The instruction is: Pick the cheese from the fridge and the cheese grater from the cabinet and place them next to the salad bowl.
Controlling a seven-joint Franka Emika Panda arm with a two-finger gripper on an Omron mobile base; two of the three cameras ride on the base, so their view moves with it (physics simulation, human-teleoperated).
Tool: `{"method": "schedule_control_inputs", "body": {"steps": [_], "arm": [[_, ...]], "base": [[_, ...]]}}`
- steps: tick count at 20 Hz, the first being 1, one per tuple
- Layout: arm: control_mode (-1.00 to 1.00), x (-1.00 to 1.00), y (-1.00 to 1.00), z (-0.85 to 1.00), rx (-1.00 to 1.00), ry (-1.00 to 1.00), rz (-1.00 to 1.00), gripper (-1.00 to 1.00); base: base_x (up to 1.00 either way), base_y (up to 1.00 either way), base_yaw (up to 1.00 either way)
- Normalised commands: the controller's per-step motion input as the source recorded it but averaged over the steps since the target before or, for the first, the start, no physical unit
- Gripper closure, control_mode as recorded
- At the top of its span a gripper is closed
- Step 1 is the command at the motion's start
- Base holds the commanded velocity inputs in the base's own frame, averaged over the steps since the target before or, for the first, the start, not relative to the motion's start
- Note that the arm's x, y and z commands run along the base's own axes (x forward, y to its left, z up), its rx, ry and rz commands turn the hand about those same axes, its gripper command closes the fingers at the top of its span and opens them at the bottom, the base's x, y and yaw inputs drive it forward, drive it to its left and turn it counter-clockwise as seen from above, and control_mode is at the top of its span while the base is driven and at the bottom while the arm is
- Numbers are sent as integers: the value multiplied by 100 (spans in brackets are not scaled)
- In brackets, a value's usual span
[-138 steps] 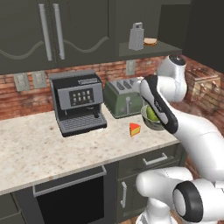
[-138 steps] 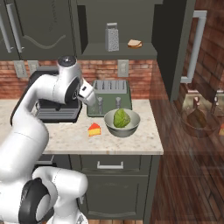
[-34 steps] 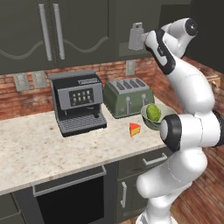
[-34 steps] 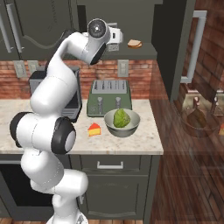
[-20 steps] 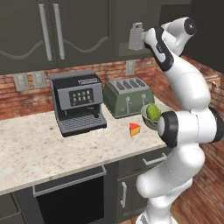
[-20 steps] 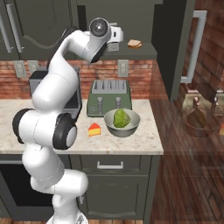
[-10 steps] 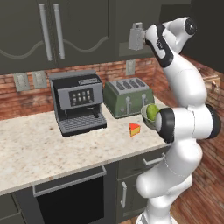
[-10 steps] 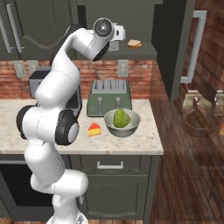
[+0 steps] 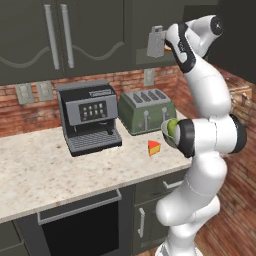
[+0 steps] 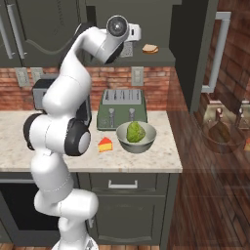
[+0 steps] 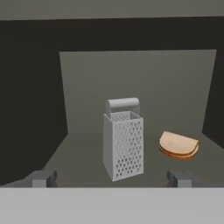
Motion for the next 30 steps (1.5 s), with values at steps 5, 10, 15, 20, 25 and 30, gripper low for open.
{"method": "schedule_control_inputs", "body": {"steps": [5,10,15,20,25,30], "arm": [[-100,39,-9,0,0,-1,4,-100],[-100,29,-5,2,0,-11,7,-100],[-100,19,-1,11,0,-4,6,-100],[-100,20,0,0,0,3,2,-100],[-100,21,-2,0,0,3,1,-100],[-100,11,0,0,0,0,1,-100]], "base": [[0,0,0],[0,0,0],[0,0,0],[0,0,0],[0,0,0],[0,0,0]]}}
